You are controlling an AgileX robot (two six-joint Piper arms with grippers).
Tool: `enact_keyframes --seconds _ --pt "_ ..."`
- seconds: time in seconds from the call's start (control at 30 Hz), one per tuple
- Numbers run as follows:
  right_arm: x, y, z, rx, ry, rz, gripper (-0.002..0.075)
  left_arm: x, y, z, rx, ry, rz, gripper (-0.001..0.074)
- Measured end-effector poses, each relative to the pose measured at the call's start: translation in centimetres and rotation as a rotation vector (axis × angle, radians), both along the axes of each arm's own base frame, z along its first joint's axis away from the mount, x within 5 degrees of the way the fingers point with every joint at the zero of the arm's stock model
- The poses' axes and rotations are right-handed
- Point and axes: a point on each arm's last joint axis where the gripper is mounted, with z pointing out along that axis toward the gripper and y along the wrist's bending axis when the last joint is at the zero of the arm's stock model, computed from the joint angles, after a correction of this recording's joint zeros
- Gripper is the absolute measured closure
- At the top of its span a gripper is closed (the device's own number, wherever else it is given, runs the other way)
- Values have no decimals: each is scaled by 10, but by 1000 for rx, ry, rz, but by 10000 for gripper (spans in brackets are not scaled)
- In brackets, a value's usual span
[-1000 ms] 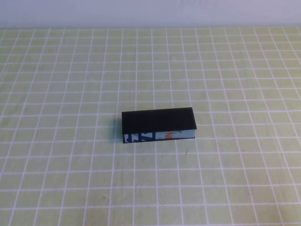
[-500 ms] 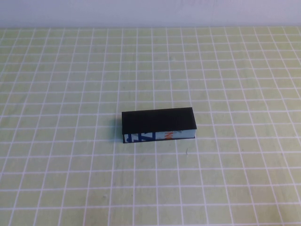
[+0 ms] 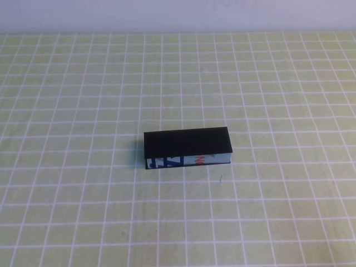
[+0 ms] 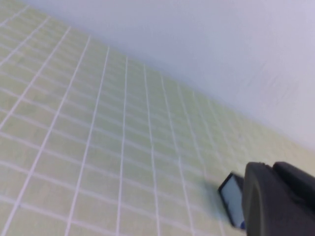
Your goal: Take glasses out of glasses case
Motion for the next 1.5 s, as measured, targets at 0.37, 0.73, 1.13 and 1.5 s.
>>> enact_keyframes --seconds 0.37,0.73,1.13,1.5 --pt "0 0 0 0 0 0 743 5 -5 22 -83 88 -36 739" --pt "0 0 0 0 -2 0 743 84 -34 97 326 436 -361 739" --pt "0 0 0 0 -3 0 743 166 -63 80 289 471 -594 739" --pt "3 0 18 363 -171 -57 743 241 -83 80 252 523 -749 739"
